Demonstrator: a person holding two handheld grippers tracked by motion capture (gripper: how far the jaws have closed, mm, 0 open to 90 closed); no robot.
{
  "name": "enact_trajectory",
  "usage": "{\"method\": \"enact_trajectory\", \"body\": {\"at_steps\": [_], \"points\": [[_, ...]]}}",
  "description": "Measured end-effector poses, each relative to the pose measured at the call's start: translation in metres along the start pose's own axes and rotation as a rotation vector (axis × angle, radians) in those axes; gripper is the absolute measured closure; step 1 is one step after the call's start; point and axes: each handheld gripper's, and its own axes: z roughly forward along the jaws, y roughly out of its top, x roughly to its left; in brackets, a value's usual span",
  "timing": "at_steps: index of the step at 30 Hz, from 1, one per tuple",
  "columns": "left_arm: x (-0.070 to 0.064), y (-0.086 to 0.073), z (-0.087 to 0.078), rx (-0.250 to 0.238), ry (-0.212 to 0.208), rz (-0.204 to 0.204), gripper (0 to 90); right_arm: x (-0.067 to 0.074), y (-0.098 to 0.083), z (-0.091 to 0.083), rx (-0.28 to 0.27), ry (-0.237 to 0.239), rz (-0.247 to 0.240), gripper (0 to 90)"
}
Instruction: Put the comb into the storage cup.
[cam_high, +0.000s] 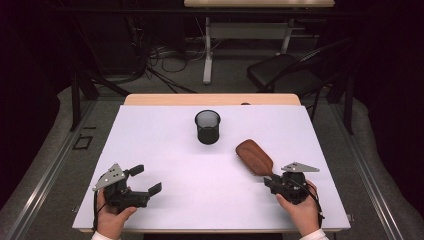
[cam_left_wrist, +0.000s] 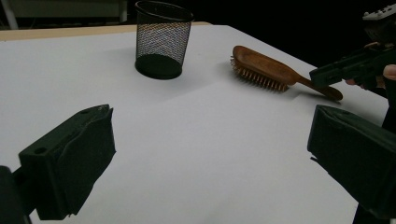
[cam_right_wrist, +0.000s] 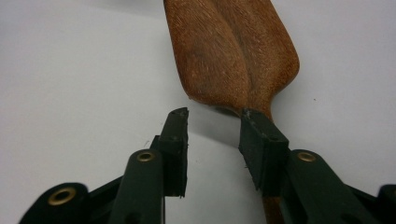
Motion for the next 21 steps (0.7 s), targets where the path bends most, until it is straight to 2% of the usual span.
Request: {"method": "enact_trajectory", "body": {"at_steps": [8, 13, 15, 18, 21], "points": [[0.0001, -0.0001, 0.0002, 0.0, 0.0, -0.002, 0.9, 0.0, -0.0004, -0.0011, -0.034, 0.02, -0.005, 47.8], [0.0004, 0.0, 0.0, 0.001, -0.005, -0.003, 0.9, -0.001, 0.0001, -0.0039, -0.059, 0.016, -0.007, 38.4], [0.0005, 0.0, -0.0001, 0.0, -0.005, -0.004, 0.9, -0.0014, 0.0005, -0.0048, -0.055, 0.016, -0.006, 37.9], [0.0005, -0.0001, 0.0, 0.001, -0.006, -0.004, 0.9, -0.0033, -0.0003, -0.0044, -0.103, 0.019, -0.047, 34.0], [0.0001, -0.0002, 0.0004, -0.004, -0.001, -0.004, 0.9, -0.0063, 0.0005, -0.0062, -0.12, 0.01, -0.07, 33.2]]}}
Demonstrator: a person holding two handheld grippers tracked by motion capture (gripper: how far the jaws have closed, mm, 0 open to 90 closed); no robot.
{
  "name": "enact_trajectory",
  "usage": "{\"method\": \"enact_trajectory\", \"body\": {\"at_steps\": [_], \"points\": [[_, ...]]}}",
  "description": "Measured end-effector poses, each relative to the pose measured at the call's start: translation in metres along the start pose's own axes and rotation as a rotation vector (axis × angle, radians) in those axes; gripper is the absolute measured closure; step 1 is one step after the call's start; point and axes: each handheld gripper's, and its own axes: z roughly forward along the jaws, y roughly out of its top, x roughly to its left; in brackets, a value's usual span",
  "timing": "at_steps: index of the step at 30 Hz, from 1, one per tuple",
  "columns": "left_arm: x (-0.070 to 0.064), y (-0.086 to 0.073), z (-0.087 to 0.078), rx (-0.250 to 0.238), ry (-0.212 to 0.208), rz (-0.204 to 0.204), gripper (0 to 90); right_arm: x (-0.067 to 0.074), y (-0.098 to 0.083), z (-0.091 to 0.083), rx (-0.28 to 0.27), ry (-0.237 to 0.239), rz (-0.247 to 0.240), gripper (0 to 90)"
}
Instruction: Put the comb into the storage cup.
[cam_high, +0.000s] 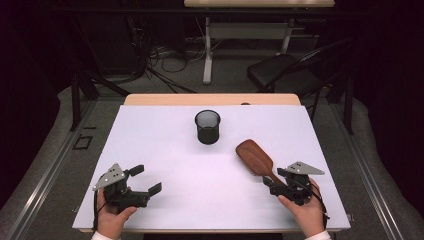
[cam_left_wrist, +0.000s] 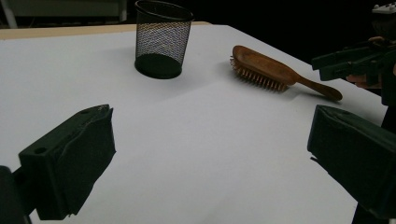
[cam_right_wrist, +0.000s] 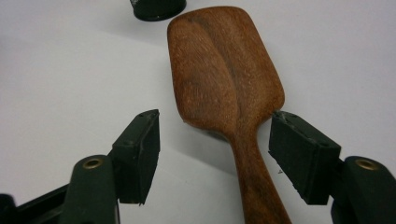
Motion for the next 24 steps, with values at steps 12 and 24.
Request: {"method": "enact_trajectory", "body": {"at_steps": [12, 24], "points": [[0.0, 0.0, 0.0, -0.001, 0.004, 0.0, 0.9, -0.01, 0.003, -0.008, -0.005, -0.038, -0.019, 26.5], [0.0, -0.001, 0.0, -0.007, 0.009, -0.009, 0.9, -0.016, 0.012, -0.001, 0.119, -0.011, 0.026, 8.4]]}}
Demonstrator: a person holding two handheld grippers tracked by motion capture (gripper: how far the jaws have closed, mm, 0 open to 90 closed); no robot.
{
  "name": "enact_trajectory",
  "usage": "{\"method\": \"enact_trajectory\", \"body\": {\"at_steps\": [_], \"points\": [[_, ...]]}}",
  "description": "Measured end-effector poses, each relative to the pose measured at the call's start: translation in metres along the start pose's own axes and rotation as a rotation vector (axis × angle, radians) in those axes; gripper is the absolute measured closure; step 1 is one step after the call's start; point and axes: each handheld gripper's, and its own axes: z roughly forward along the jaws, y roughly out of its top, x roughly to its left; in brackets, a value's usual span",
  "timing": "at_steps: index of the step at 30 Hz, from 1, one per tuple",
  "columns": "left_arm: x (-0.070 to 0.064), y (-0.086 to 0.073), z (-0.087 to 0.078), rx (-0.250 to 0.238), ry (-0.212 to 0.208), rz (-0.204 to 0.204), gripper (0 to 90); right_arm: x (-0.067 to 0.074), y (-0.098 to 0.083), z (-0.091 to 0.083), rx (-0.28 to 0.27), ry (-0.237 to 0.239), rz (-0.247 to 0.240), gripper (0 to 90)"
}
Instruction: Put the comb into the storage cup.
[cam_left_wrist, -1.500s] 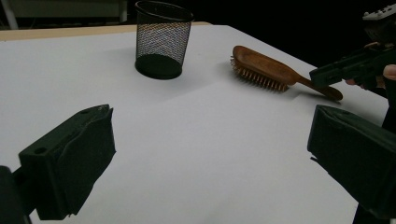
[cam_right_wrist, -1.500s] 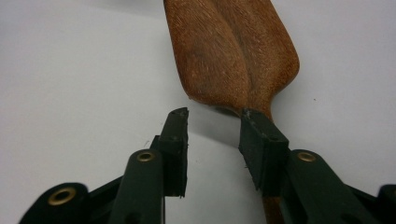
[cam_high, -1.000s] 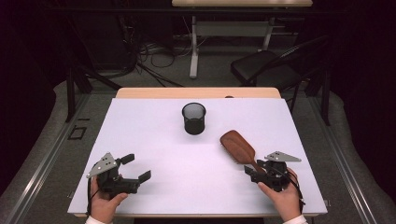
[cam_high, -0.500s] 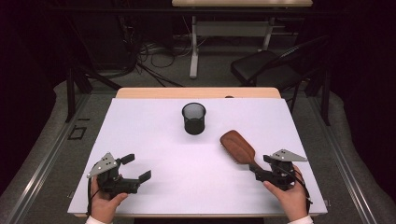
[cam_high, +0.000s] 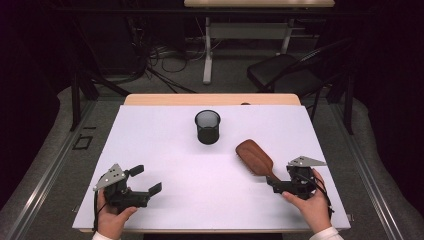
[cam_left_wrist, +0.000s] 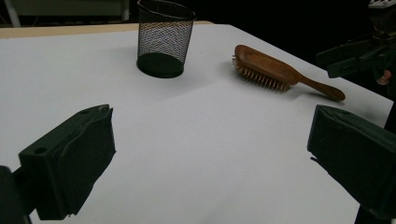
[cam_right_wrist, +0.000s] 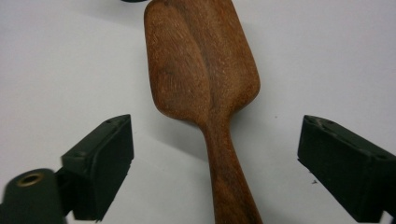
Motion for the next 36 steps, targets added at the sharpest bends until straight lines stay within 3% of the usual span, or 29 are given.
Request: {"method": "enact_trajectory", "body": {"at_steps": [1, 4, 9, 13, 19, 36], "points": [[0.0, 0.0, 0.0, 0.0, 0.0, -0.001, 0.9, -0.002, 0.003, 0.0, 0.028, 0.015, 0.019, 3.6], [0.0, 0.0, 0.0, 0.003, 0.002, 0.002, 0.9, -0.003, 0.005, 0.0, 0.04, 0.022, 0.021, 0.5], [0.0, 0.0, 0.0, 0.007, 0.002, 0.005, 0.9, -0.005, 0.012, 0.0, 0.099, 0.041, 0.022, 0.0], [0.0, 0.0, 0.0, 0.007, 0.002, 0.006, 0.9, -0.003, 0.017, 0.001, 0.14, 0.038, -0.021, 0.0], [0.0, 0.0, 0.0, 0.01, 0.002, 0.005, 0.9, -0.001, 0.023, 0.005, 0.205, -0.005, -0.073, 0.0], [-0.001, 0.0, 0.001, 0.013, 0.002, 0.008, 0.9, 0.001, 0.033, 0.011, 0.34, -0.028, -0.132, 0.6]]}}
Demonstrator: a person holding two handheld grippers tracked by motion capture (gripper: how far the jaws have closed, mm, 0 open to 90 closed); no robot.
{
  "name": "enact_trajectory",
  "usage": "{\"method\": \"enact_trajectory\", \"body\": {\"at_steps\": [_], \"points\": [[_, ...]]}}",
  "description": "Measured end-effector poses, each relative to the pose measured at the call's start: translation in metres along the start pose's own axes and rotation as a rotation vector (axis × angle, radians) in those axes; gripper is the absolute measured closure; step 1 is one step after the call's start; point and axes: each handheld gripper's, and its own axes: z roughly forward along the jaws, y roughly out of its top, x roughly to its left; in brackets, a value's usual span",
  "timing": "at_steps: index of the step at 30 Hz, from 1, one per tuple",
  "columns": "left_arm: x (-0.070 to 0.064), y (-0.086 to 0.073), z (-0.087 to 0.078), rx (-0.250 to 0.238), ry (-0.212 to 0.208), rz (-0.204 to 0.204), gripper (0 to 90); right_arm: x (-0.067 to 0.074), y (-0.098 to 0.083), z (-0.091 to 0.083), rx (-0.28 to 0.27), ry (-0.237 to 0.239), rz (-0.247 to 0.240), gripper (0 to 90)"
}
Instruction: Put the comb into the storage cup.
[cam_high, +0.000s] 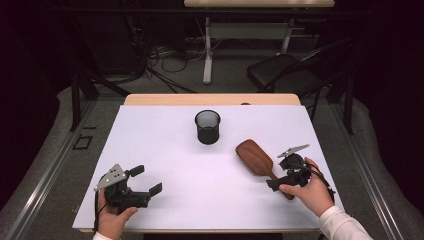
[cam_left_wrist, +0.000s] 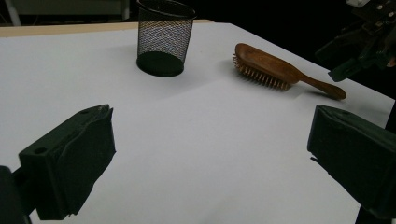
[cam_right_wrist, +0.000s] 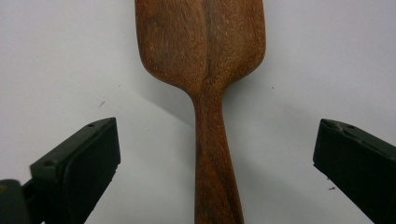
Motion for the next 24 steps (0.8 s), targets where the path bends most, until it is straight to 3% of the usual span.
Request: {"method": "enact_trajectory", "body": {"at_steps": [11, 24], "points": [[0.0, 0.0, 0.0, 0.0, 0.002, 0.001, 0.9, 0.0, 0.009, 0.0, 0.068, -0.011, -0.034, 8.6], [0.0, 0.0, 0.0, -0.002, -0.002, -0.003, 0.9, 0.002, 0.015, 0.006, 0.101, -0.024, -0.066, 14.2]]}}
